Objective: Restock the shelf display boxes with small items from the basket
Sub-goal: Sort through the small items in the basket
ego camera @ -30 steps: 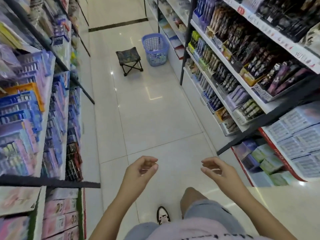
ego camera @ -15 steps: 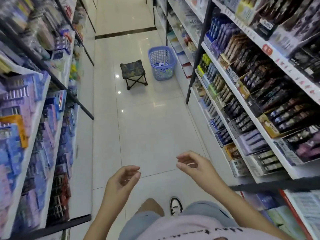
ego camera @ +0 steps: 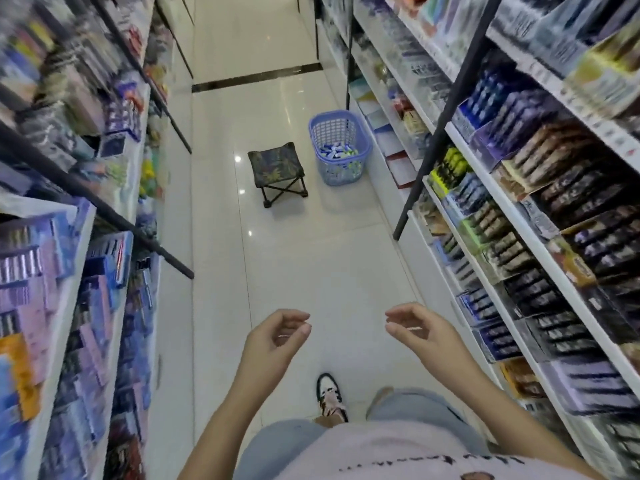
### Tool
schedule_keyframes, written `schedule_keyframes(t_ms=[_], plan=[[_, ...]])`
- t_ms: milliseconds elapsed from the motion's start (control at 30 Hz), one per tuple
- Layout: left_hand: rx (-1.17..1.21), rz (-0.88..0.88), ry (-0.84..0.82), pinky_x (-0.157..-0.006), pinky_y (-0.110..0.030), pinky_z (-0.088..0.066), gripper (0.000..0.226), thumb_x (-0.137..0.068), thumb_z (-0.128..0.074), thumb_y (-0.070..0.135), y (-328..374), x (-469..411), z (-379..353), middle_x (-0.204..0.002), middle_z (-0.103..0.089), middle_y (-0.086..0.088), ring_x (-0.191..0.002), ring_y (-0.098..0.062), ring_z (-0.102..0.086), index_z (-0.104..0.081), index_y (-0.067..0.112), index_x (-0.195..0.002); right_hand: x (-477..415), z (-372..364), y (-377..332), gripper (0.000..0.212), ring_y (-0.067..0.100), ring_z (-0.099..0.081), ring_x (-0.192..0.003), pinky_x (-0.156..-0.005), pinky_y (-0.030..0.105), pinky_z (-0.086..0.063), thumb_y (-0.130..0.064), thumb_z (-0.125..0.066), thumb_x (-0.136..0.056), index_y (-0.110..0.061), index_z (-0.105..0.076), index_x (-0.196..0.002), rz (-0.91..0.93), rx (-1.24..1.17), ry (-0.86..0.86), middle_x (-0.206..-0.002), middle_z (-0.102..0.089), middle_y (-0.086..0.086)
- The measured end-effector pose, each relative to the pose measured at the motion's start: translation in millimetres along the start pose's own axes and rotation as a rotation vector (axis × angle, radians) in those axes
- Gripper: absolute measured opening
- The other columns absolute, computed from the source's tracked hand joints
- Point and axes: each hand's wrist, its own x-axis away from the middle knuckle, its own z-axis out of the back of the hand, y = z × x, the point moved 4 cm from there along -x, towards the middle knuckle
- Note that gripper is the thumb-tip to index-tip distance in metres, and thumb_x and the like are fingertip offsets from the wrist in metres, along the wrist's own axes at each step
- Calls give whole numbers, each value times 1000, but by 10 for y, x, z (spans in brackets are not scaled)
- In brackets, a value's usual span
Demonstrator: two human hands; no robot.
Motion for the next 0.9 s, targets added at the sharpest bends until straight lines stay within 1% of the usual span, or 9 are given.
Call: schedule_keyframes(t_ms=[67, 200, 367, 500, 600, 700, 800, 867, 900], plan=[[4, -14, -40, -80, -23, -52, 11, -85, -69, 17, 156, -387, 21, -91, -71, 4, -87, -14, -66, -70, 25, -93, -216, 109, -9, 11, 2, -64, -88, -81, 22, -51, -22, -68, -84, -27, -67, -94, -34, -2, 42, -94, -70, -12], [45, 0, -64, -81, -26, -52, 10, -85, -69, 18, 380, -1060, 39, -91, -71, 4, -90, -20, -66, -70, 24, -93, -681, 241, -37, 10, -1, -63, -88, -77, 17, -48, -23, -68, -85, -28, -68, -93, -96, 1, 103, -94, -70, -12], [77, 50, -33, -85, -36, -51, 10, -85, -69, 15, 490, -1818, 164, -90, -72, -1, -91, -26, -65, -70, 22, -93, -1560, 206, -195, 10, -2, -63, -87, -77, 17, -49, -25, -68, -84, -29, -67, -93, -111, 23, 64, -94, -69, -13], [94, 78, 55, -84, -38, -52, 10, -84, -69, 18, 581, -2368, 448, -91, -72, -5, -88, -24, -67, -71, 24, -92, -2459, 59, -579, 11, 2, -63, -86, -77, 19, -51, -25, -69, -83, -32, -66, -90, -37, 40, -15, -90, -68, -14], [103, 98, 132, -82, -37, -53, 13, -84, -70, 17, 661, -2715, 673, -89, -72, -6, -86, -22, -68, -72, 28, -90, -3096, -96, -1010, 12, 1, -63, -85, -74, 12, -48, -25, -69, -83, -33, -66, -90, 51, 43, -95, -89, -67, -13], [87, 113, 182, -83, -39, -53, 13, -82, -72, 21, 724, -3062, 874, -90, -72, -4, -86, -19, -69, -72, 31, -90, -3672, -249, -1420, 11, 0, -62, -85, -72, 8, -45, -26, -69, -83, -34, -66, -91, 129, 54, -161, -89, -67, -14], [76, 133, 210, -83, -39, -54, 11, -80, -72, 27, 806, -3454, 1052, -89, -72, -4, -86, -18, -69, -71, 32, -90, -4191, -378, -1692, 11, 2, -62, -85, -73, 9, -45, -24, -69, -83, -32, -65, -90, 167, 52, -188, -90, -68, -11], [86, 139, 217, -82, -38, -54, 14, -75, -71, 33, 882, -3768, 1154, -89, -73, -4, -85, -18, -69, -71, 32, -89, -4533, -432, -1801, 11, 3, -63, -84, -73, 10, -46, -23, -69, -82, -31, -65, -89, 170, 41, -185, -90, -68, -10], [91, 141, 215, -82, -37, -54, 15, -74, -72, 33, 913, -3947, 1204, -89, -73, -4, -85, -18, -69, -71, 32, -89, -4706, -450, -1835, 12, 3, -63, -83, -73, 10, -46, -23, -69, -82, -32, -65, -89, 169, 43, -178, -89, -68, -10]])
